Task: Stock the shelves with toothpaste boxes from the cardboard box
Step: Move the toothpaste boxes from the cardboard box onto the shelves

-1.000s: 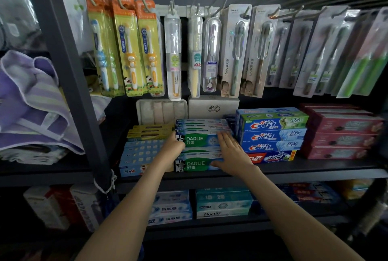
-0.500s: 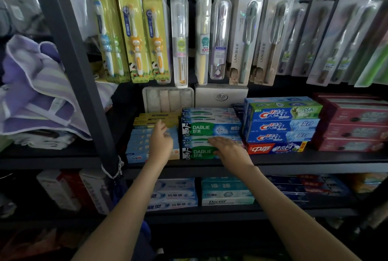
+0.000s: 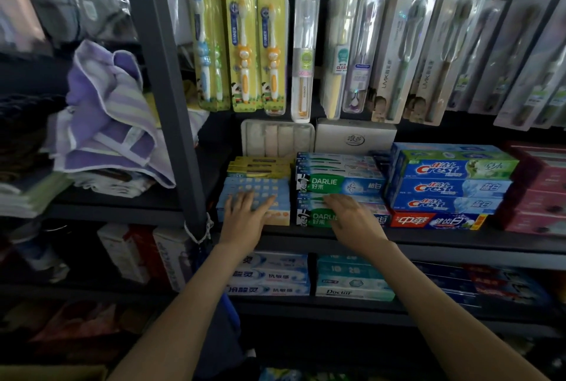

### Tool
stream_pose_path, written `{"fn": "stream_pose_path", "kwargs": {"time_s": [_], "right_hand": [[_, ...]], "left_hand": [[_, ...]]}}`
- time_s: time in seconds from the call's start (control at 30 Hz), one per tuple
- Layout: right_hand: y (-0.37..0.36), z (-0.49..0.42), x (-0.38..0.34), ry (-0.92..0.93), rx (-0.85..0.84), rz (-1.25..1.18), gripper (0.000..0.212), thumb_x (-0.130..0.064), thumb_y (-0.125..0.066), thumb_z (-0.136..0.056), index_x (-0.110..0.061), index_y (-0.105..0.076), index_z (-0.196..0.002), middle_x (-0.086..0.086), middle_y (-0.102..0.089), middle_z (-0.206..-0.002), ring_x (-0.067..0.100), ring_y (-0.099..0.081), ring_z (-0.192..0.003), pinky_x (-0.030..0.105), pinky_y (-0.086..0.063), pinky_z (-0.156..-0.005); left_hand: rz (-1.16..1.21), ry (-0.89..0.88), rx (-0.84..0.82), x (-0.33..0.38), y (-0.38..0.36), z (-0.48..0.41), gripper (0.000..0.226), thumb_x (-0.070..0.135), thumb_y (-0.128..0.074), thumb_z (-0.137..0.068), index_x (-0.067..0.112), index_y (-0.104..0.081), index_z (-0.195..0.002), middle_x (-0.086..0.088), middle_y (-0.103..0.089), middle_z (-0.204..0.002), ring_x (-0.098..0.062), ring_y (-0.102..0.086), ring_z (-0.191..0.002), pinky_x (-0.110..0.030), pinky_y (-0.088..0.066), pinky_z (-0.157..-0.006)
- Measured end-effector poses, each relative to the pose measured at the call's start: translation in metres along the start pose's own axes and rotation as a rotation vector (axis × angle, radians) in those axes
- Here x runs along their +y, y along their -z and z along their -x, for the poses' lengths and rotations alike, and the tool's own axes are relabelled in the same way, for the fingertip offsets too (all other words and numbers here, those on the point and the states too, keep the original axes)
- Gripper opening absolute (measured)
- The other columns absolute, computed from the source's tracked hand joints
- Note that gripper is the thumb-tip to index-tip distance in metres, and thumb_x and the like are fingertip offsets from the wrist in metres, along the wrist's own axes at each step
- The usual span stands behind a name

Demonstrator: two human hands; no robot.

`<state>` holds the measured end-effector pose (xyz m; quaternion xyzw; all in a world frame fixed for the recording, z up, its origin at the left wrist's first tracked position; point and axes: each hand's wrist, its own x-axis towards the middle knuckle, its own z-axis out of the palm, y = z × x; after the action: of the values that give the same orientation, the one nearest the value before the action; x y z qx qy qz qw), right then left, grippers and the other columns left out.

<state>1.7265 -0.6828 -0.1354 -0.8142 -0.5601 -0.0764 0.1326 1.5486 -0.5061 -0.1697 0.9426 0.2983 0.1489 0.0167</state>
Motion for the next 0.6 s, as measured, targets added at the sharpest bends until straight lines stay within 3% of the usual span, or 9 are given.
{"fn": "stream_pose_path", "kwargs": {"time_s": [0.1, 0.17, 0.33, 0.43, 0.5, 0.6], "right_hand": [[-0.007, -0.002, -0.015, 0.072, 0.021, 0.004, 0.055, -0.015, -0.046, -0.096, -0.017, -0.028, -0.148, 0.003, -0.030, -0.153, 0.017, -0.022, -0.142, 0.027, -0.014, -0.116], [-0.012, -0.003, -0.023, 0.100, 0.034, 0.014, 0.055, -0.017, -0.045, -0.098, -0.017, -0.026, -0.149, 0.002, -0.029, -0.154, 0.017, -0.021, -0.143, 0.027, -0.013, -0.116], [-0.021, -0.001, -0.033, 0.146, 0.060, 0.031, 0.057, -0.018, -0.049, -0.097, -0.015, -0.027, -0.149, 0.004, -0.032, -0.153, 0.020, -0.024, -0.142, 0.029, -0.015, -0.116], [-0.025, 0.005, -0.038, 0.237, 0.187, 0.026, 0.056, -0.007, -0.063, -0.086, -0.007, -0.045, -0.139, 0.012, -0.051, -0.138, 0.029, -0.045, -0.129, 0.040, -0.036, -0.108], [-0.034, 0.016, -0.041, 0.311, 0.309, 0.049, 0.052, -0.003, -0.067, -0.080, -0.005, -0.054, -0.130, 0.011, -0.060, -0.124, 0.029, -0.054, -0.115, 0.041, -0.045, -0.097], [-0.058, 0.044, -0.045, 0.425, 0.408, 0.077, 0.040, -0.008, -0.060, -0.081, -0.008, -0.054, -0.120, 0.009, -0.063, -0.108, 0.025, -0.050, -0.098, 0.033, -0.037, -0.085]], "left_hand": [[-0.007, -0.038, 0.031, -0.006, -0.003, -0.003, 0.047, 0.017, -0.036, -0.103, 0.031, -0.031, -0.148, -0.017, -0.022, -0.155, -0.035, -0.014, -0.144, -0.050, -0.008, -0.114], [-0.003, -0.049, 0.066, -0.009, -0.005, -0.004, 0.050, 0.011, -0.040, -0.101, 0.031, -0.034, -0.147, -0.017, -0.026, -0.153, -0.035, -0.018, -0.143, -0.049, -0.010, -0.114], [-0.003, -0.041, 0.057, -0.010, -0.004, -0.004, 0.047, 0.023, -0.033, -0.104, 0.034, -0.026, -0.149, -0.012, -0.020, -0.157, -0.029, -0.011, -0.145, -0.045, -0.005, -0.115], [0.098, 0.014, 0.109, -0.001, -0.001, 0.008, 0.049, 0.032, -0.030, -0.104, 0.027, -0.019, -0.152, -0.012, -0.011, -0.159, -0.028, -0.003, -0.147, -0.049, -0.001, -0.116], [0.166, 0.021, 0.268, 0.009, -0.002, 0.024, 0.047, 0.027, -0.035, -0.103, 0.012, -0.033, -0.147, -0.018, -0.030, -0.151, -0.034, -0.023, -0.142, -0.052, -0.019, -0.114], [0.249, -0.043, 0.482, 0.028, -0.021, 0.064, 0.038, 0.021, -0.034, -0.097, 0.001, -0.054, -0.123, -0.016, -0.057, -0.122, -0.029, -0.048, -0.116, -0.042, -0.042, -0.099]]}}
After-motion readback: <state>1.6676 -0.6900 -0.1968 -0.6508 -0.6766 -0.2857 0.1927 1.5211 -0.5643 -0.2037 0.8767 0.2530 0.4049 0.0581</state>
